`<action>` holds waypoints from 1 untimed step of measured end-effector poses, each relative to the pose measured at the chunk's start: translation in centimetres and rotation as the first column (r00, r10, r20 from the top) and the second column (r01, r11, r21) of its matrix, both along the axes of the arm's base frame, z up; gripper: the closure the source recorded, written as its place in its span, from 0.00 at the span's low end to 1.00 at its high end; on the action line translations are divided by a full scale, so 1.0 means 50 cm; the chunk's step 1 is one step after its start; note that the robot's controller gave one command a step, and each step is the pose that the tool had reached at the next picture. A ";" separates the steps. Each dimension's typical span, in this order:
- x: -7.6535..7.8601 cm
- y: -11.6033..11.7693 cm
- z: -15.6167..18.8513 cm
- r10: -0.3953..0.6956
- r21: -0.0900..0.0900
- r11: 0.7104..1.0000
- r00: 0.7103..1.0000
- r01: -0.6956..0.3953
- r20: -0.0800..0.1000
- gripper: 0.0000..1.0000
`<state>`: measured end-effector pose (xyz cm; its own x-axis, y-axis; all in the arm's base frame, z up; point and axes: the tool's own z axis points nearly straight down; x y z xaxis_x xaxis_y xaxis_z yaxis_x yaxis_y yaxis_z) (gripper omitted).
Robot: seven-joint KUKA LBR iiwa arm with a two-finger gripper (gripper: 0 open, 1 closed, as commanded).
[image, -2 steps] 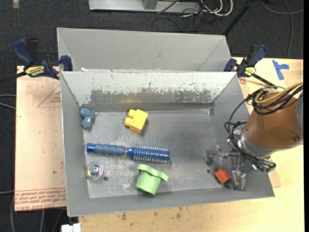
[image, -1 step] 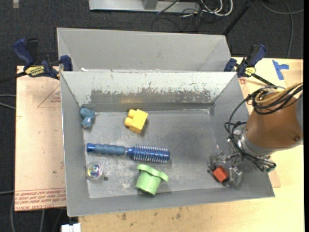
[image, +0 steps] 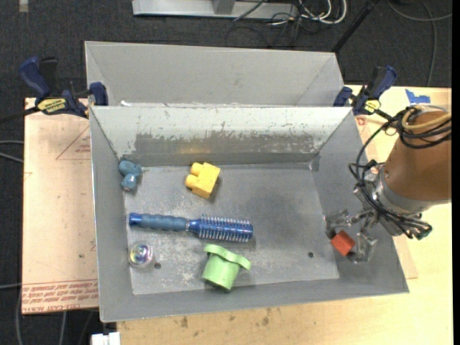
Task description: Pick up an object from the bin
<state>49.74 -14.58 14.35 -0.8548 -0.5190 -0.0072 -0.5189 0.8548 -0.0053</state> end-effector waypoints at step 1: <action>0.003 0.001 0.054 -0.002 0.001 1.000 1.000 0.002 -0.003 1.00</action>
Offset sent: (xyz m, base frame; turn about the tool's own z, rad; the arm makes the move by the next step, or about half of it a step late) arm -0.0001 -0.0001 0.0259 0.0000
